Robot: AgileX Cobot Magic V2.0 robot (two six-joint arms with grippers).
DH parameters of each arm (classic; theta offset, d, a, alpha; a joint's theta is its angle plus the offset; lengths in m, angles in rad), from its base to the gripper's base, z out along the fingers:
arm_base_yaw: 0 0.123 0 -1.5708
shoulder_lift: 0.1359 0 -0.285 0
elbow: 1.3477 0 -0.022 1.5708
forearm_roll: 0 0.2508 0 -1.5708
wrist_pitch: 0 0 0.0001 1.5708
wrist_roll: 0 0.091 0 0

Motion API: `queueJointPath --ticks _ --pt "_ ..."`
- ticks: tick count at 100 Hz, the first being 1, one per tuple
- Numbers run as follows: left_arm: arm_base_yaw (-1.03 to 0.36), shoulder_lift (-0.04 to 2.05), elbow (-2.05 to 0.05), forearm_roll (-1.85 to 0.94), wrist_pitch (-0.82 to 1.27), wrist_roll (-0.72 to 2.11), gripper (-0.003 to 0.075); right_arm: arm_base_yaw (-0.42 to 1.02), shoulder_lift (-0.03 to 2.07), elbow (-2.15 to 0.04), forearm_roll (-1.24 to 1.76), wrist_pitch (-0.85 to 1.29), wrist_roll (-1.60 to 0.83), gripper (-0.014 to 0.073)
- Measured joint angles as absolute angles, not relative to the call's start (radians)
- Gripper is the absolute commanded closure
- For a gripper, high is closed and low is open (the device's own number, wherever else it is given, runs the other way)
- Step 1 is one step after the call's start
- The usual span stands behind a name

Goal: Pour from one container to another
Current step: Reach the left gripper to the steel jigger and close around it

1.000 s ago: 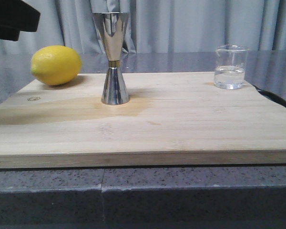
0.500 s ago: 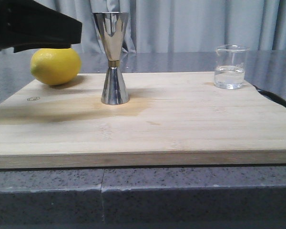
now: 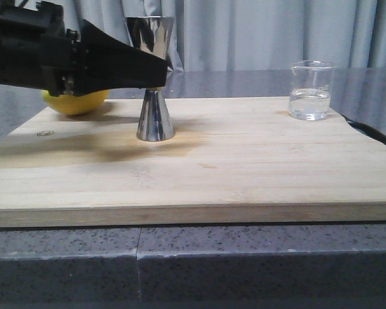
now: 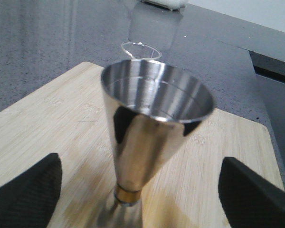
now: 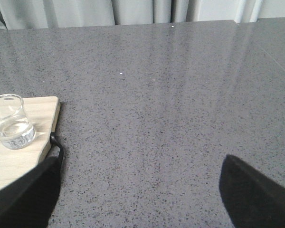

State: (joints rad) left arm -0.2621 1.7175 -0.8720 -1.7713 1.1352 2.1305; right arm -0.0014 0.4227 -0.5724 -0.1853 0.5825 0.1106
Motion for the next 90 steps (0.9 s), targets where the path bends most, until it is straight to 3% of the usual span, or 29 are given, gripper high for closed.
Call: queueJointPath --ticks 22,46,60,90 --pt "-0.313 1.801 -0.949 -1.772 1.136 2.131 0.0121 -0.001 0.423 -0.572 -0.185 0.583 0.111 -0.0002" --pt "-0.319 1.814 -0.969 -1.774 1.150 2.131 0.0346 -0.001 0.423 -0.572 -0.184 0.583 0.111 -0.0002" --pt "-0.319 1.814 -0.969 -1.774 1.152 2.131 0.0432 -0.001 0.423 -0.572 -0.184 0.583 0.111 -0.0002" --pt "-0.319 1.814 -0.988 -1.774 1.154 2.133 0.0451 -0.001 0.423 -0.572 -0.184 0.583 0.111 -0.0002"
